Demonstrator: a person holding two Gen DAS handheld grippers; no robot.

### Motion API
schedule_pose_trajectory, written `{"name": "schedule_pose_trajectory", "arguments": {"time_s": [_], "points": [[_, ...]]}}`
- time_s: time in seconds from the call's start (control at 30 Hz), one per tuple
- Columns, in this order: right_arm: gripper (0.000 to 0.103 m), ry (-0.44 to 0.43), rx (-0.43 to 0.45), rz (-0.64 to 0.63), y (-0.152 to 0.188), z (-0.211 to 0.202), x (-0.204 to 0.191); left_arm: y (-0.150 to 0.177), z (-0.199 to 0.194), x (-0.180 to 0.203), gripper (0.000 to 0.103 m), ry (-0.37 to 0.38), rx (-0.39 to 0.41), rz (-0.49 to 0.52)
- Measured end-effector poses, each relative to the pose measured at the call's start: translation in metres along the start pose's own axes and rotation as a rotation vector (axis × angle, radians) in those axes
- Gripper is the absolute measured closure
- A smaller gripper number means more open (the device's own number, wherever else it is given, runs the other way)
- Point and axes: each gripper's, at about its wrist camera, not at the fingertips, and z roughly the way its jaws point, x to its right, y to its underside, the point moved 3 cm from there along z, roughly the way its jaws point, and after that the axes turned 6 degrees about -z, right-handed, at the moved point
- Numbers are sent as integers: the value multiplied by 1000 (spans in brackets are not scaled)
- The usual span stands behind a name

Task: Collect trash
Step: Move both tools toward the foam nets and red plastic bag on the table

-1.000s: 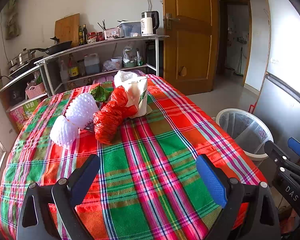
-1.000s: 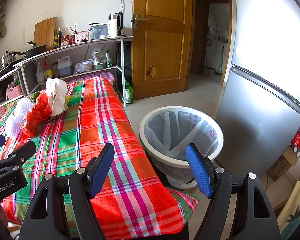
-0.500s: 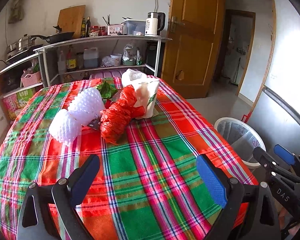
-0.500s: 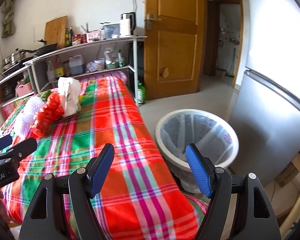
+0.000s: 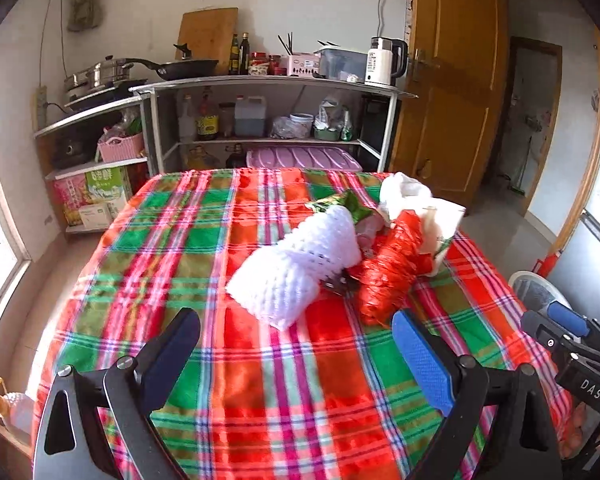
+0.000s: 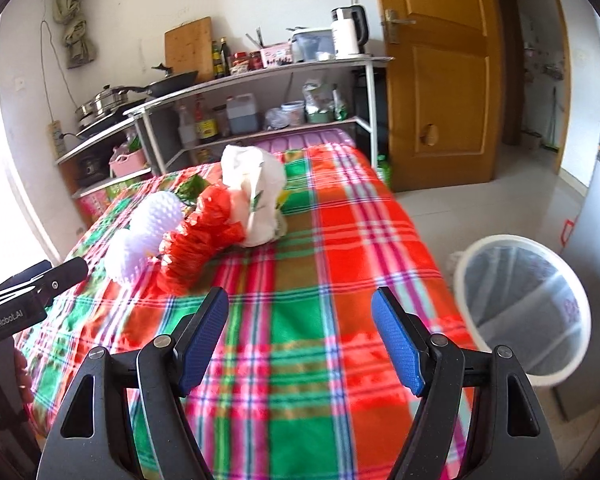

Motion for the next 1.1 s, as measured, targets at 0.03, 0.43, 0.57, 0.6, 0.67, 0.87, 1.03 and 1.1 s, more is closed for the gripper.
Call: {"name": "schedule_pose_trajectory", "arguments": {"time_s": [0.03, 0.43, 0.57, 0.6, 0.67, 0.87, 1.03, 1.1], "points": [[29, -15, 1, -10, -4, 5, -6, -3, 3, -6, 5, 4, -9, -7], [29, -203, -91, -11, -28, 67, -39, -18, 50, -34, 3, 23, -92, -31], [29, -258, -112, 29, -34, 82, -42, -22, 64, -35, 3, 26, -110, -6], [29, -269, -119, 36, -36, 85, -44, -22, 66, -35, 3, 31, -112, -8], [29, -295, -128, 56, -39, 92, -45, -24, 73, -38, 3, 36, -121, -17], [29, -342, -167, 109, -49, 114, -50, -25, 85, -45, 3, 41, -140, -30], [29, -350, -219, 119, -52, 131, -56, -25, 90, -47, 3, 47, -156, -21], [29, -362, -226, 124, -50, 135, -56, -23, 92, -46, 3, 53, -167, -15]]}}
